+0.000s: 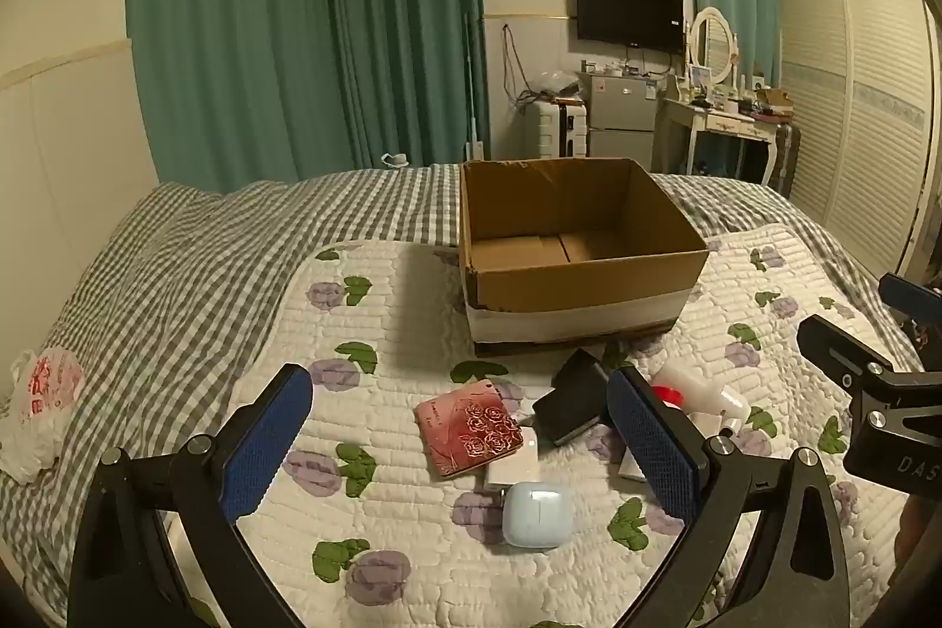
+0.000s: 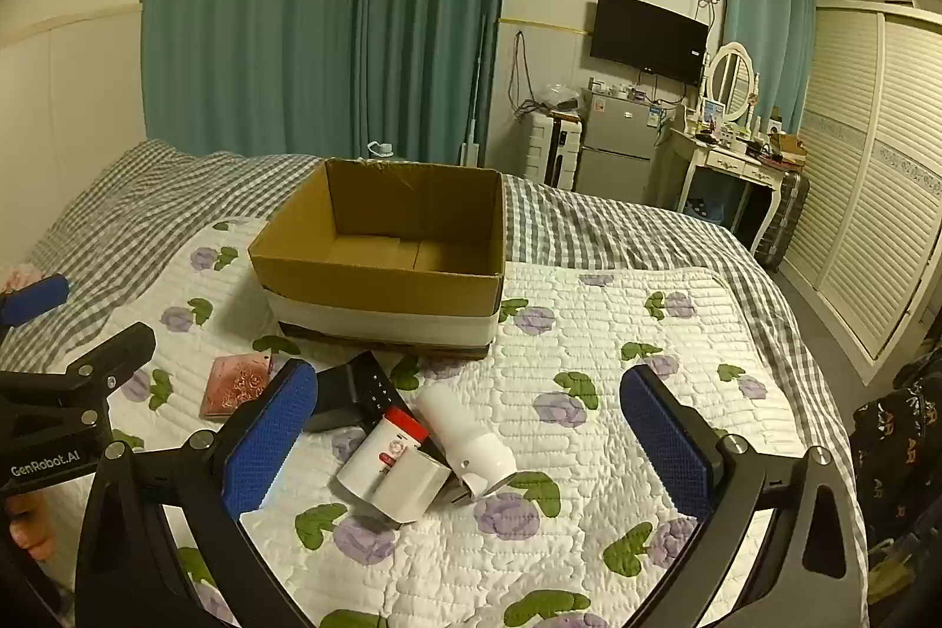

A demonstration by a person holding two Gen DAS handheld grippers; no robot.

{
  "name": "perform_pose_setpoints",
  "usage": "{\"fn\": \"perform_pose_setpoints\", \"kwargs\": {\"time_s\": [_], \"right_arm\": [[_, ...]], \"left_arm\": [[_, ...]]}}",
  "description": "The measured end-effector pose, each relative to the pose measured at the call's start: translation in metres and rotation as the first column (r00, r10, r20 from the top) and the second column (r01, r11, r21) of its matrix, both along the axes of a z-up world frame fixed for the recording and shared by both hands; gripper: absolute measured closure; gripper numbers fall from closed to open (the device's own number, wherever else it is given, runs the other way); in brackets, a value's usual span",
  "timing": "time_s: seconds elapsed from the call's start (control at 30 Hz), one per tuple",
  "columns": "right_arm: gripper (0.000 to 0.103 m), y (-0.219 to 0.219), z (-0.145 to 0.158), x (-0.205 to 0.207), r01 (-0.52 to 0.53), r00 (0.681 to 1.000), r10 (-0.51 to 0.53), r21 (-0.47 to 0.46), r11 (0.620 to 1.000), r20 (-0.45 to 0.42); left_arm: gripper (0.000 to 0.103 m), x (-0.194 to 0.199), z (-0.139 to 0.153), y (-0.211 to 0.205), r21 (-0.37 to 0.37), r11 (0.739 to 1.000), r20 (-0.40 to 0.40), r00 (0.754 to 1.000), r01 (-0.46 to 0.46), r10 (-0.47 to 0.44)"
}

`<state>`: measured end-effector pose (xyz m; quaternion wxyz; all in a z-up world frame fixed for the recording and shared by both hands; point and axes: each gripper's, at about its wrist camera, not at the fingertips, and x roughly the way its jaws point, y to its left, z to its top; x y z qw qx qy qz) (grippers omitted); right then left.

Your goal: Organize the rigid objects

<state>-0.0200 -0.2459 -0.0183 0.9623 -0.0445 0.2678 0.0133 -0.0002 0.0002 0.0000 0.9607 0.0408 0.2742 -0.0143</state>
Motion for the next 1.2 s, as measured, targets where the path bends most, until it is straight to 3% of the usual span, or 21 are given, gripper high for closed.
{"fn": "perform_pose_setpoints", "kwargs": {"time_s": [0.17,1.2], "right_arm": [[0.0,-0.0006,-0.0014,-0.0001,-0.006,1.0,0.006,0.007,1.0,-0.002],[0.0,0.0056,-0.0063,0.0006,-0.009,1.0,0.009,-0.004,1.0,-0.018]], "left_arm": [[0.001,0.0028,0.0003,0.0027,-0.029,1.0,-0.035,0.999,0.009,-0.01],[0.001,0.0016,-0.0027,0.0068,-0.018,1.0,-0.015,1.0,-0.025,0.025]]}}
